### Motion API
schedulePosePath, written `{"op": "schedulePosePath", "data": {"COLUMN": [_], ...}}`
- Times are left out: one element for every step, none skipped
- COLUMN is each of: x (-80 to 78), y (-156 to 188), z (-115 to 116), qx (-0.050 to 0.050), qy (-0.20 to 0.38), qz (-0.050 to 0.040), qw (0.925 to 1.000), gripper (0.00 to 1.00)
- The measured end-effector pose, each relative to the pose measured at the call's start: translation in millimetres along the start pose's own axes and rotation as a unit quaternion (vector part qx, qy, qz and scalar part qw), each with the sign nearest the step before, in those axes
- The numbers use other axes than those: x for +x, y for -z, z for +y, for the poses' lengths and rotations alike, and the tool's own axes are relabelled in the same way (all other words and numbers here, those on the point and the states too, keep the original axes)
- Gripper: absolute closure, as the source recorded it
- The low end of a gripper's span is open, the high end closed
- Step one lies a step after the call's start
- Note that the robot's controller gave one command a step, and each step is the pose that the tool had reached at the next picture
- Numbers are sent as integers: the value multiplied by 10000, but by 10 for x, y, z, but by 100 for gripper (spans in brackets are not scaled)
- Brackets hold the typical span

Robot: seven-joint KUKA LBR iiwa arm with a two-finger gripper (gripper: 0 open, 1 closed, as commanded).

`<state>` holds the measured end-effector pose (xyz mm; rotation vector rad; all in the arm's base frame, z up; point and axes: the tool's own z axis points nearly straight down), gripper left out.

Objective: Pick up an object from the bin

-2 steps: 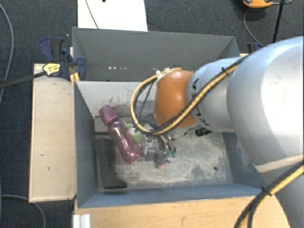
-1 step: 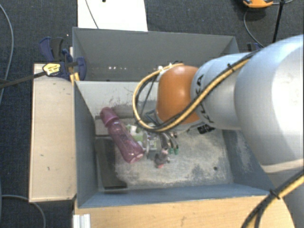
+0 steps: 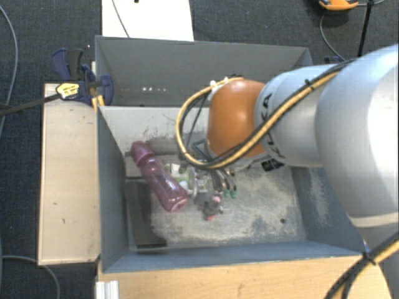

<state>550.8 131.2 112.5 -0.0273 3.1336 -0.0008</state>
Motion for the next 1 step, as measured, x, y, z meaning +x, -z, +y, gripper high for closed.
{"op": "schedulePosePath", "data": {"x": [3], "y": [167], "z": [-1], "qx": [-1], "qy": [9], "qz": [3], "qw": [10000], "gripper": [100]}}
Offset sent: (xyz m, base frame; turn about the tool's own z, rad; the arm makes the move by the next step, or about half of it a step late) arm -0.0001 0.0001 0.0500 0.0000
